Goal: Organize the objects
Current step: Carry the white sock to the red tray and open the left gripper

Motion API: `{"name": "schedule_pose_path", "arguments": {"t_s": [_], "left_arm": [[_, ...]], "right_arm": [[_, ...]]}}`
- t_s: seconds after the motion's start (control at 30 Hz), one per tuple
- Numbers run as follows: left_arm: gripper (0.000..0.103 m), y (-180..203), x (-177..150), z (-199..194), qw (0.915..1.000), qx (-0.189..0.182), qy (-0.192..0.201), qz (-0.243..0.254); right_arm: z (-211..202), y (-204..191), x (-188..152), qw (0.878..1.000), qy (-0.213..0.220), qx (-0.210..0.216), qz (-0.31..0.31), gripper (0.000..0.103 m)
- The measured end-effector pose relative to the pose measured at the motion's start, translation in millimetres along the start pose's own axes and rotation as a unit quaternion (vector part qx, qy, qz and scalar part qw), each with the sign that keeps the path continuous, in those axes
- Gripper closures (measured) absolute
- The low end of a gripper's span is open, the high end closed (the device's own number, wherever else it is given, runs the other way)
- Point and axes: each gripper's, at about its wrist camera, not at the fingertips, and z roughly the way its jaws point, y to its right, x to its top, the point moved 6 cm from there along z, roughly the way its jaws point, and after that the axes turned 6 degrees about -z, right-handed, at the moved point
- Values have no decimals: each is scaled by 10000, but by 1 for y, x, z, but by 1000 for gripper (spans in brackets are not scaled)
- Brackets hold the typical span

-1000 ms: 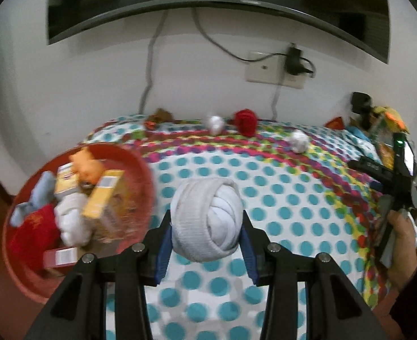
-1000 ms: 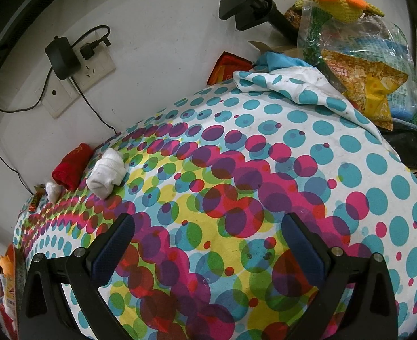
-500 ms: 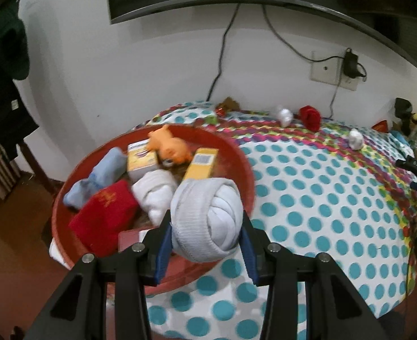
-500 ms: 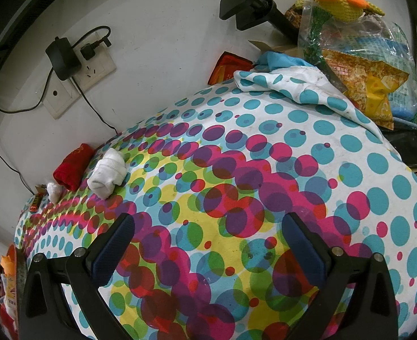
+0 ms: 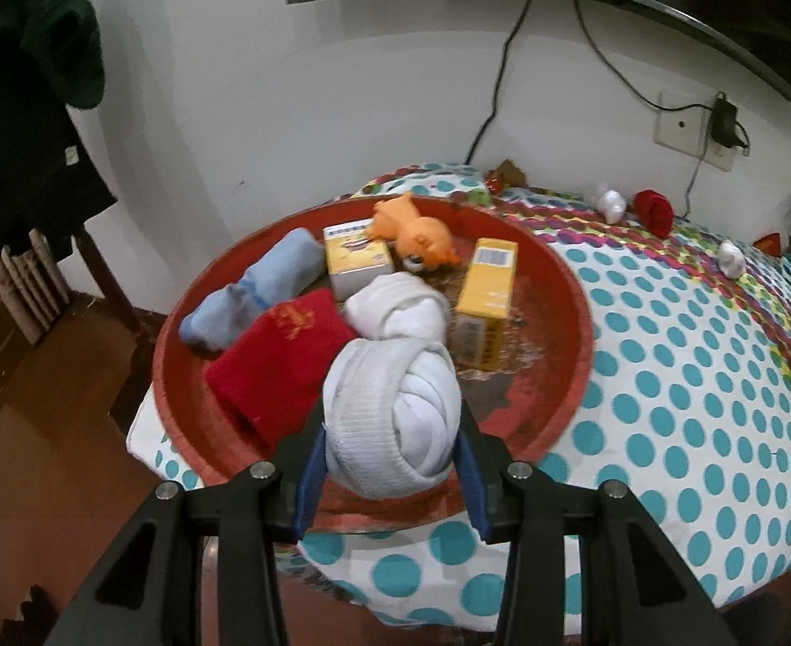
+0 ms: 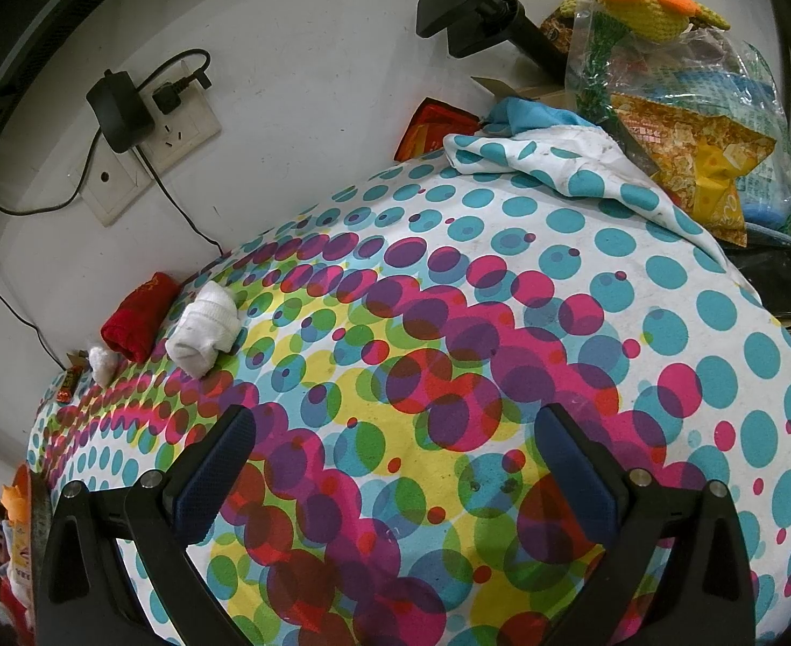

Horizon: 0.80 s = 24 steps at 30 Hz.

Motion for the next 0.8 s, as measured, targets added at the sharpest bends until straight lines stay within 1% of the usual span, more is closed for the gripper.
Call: {"name": "schedule_pose_path", "arguments": {"t_s": [0.17, 0.3, 0.5, 0.6, 0.73, 0.8], "left_arm": [[60, -20, 0, 2, 9999, 119, 18, -114], [60, -45, 6, -1, 9993, 185, 95, -305], [60, -97, 23, 0, 9969, 329, 141, -695], [60, -113, 33, 6, 9964, 520, 201, -644], [60, -125, 37, 21, 9951, 558, 34, -812], [59, -123, 35, 31, 9950, 609, -54, -792]], "right_arm": [[0, 0, 0, 10000, 4, 9, 6, 0], [0, 0, -1, 10000, 0, 3, -1, 0], [0, 0, 0, 10000, 0, 5, 1, 0], [0, 0, 0, 10000, 1, 13, 6, 0], [0, -1, 0, 10000, -7, -3, -6, 0], [0, 0, 0, 10000, -9, -4, -9, 0]]}}
